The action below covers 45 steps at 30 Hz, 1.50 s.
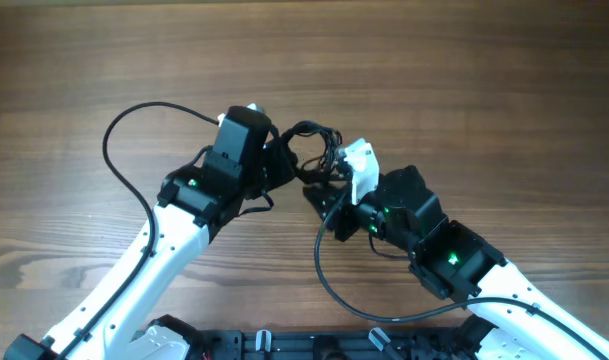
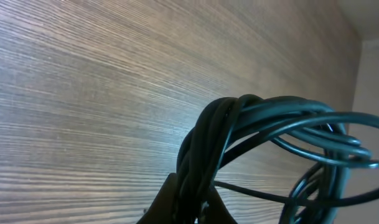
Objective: Untangle cables
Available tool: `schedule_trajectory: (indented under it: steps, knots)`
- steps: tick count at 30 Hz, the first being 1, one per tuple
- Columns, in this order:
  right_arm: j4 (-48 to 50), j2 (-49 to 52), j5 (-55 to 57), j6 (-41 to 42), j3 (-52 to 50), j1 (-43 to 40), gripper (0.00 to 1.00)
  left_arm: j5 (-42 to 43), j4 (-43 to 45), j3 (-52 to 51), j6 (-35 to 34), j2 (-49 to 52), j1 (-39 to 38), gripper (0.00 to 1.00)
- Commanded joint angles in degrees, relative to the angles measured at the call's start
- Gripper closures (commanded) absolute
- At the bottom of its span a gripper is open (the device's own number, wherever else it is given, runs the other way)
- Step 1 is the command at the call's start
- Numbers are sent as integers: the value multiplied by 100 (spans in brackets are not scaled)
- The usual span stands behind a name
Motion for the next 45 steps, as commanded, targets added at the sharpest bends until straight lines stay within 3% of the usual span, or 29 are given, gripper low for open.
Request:
schedule_trajectory:
  steps: [1, 6, 8, 11, 18, 23, 28, 31, 34, 35, 37, 40, 45]
  knots:
    - [-22, -74, 140, 33, 33, -31, 0, -52, -26, 44, 131, -197, 249, 96]
    - [380, -149, 160, -81, 33, -28, 0, 229, -173, 44, 66, -221, 911, 96]
    - [822, -79, 138, -850, 33, 2, 1, 809, -173, 44, 33, -221, 1196, 96]
    - [1054, 269, 138, -1419, 33, 7, 10, 898, -223, 44, -625, -221, 1259, 96]
    - [1687, 907, 177, -1648, 33, 358, 16, 826, -243, 42, -1665, -221, 1244, 96]
    - [1762, 1307, 2485, -1812, 33, 1001, 21, 807, -249, 42, -2555, -221, 1222, 96]
    - [1971, 1554, 4393, -2090, 33, 1659, 36, 581, -264, 42, -3268, -221, 918, 96]
    - [1943, 1773, 5053, -2063, 33, 1799, 55, 570, -262, 42, -3285, -221, 723, 96]
    - [1797, 1888, 5090, -2057, 33, 1799, 91, 442, -264, 42, -3226, -221, 697, 96]
    - [1729, 1858, 5088, -2044, 33, 1799, 96, 225, -291, 42, -3154, -221, 697, 96]
    - [1626, 1705, 5088, -1895, 33, 1799, 96, -282, -354, 44, -2785, -221, 697, 96]
    - [1250, 1250, 4892, -1040, 33, 1799, 96, -968, -385, 42, -2507, -221, 697, 96]
    - [721, 166, 2865, 122, 33, 1797, 96, -1255, -245, 42, -1364, -221, 688, 96]
